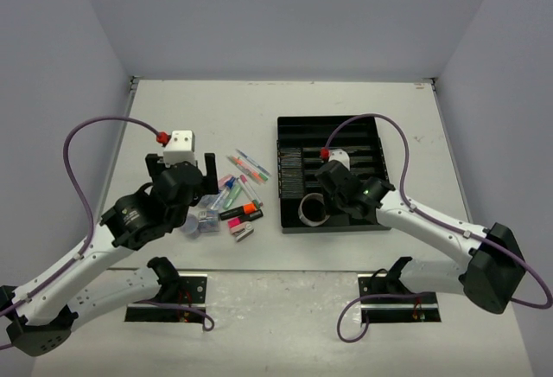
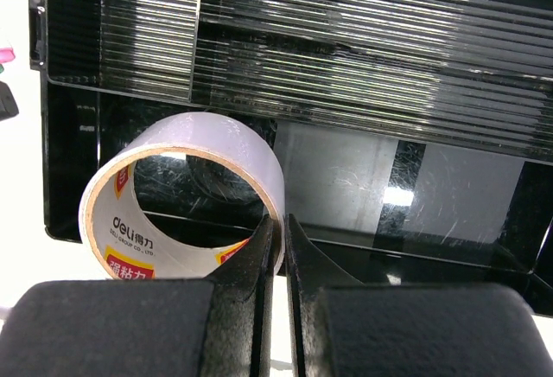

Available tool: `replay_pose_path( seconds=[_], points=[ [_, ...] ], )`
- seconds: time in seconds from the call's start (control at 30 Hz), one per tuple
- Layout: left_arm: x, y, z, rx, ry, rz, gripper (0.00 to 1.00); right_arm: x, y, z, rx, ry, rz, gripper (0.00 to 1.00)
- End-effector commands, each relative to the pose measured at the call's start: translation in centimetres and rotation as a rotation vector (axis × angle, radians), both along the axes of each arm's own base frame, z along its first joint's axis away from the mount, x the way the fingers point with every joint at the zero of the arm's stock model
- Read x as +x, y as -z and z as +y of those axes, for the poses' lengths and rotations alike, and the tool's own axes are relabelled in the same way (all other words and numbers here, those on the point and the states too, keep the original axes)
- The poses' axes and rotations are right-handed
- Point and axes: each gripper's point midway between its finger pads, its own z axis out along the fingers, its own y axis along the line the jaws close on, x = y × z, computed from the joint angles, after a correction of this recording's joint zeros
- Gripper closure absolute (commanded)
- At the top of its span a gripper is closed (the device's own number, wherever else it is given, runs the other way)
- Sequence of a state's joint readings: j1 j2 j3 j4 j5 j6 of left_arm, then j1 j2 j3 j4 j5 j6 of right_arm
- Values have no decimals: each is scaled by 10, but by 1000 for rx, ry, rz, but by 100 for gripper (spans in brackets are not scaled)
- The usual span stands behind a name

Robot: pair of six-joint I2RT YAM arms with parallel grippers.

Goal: Sort the stationery into containers
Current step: Place the stationery in the storage box.

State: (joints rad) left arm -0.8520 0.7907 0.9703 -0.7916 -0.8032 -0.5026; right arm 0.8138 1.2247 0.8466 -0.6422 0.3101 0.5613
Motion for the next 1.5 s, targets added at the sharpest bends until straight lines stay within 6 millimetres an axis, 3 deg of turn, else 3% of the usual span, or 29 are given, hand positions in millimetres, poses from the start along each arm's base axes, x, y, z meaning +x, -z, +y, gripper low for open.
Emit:
replay_pose_path(
  seconds=[0.0, 0.33, 0.4, 0.47, 0.63, 0.77, 0.97, 1.23, 1.33, 1.47],
  points=[
    [3, -8, -2, -32, -9, -36, 0, 3, 1, 3, -1, 19, -22, 100],
    [4, -5, -3, -24, -3, -29, 0, 1, 18, 5, -45, 9, 34, 100],
    [4, -5, -2, -21, -5, -27, 0, 3, 18, 4, -55, 19, 35, 81],
    [4, -5, -3, -21, -5, -27, 0, 4, 15, 5, -52, 19, 33, 55],
    [4, -5, -1, -19, -10, -29, 0, 9, -2, 7, -31, 22, -1, 40],
    [4, -5, -1, -18, -11, -30, 0, 13, -15, 12, -1, 8, -36, 40],
    [4, -3, -1, -14, -13, -26, 0, 15, -15, 14, -1, 16, -29, 41],
    [5, -5, 0, -16, -22, -31, 0, 11, -56, 16, 94, 0, -107, 42],
    [4, -5, 3, -16, -38, -33, 0, 4, -67, 35, 159, -98, -121, 45],
    [3, -15, 15, -30, -106, -60, 0, -8, -79, 81, 235, -273, -126, 50]
  ],
)
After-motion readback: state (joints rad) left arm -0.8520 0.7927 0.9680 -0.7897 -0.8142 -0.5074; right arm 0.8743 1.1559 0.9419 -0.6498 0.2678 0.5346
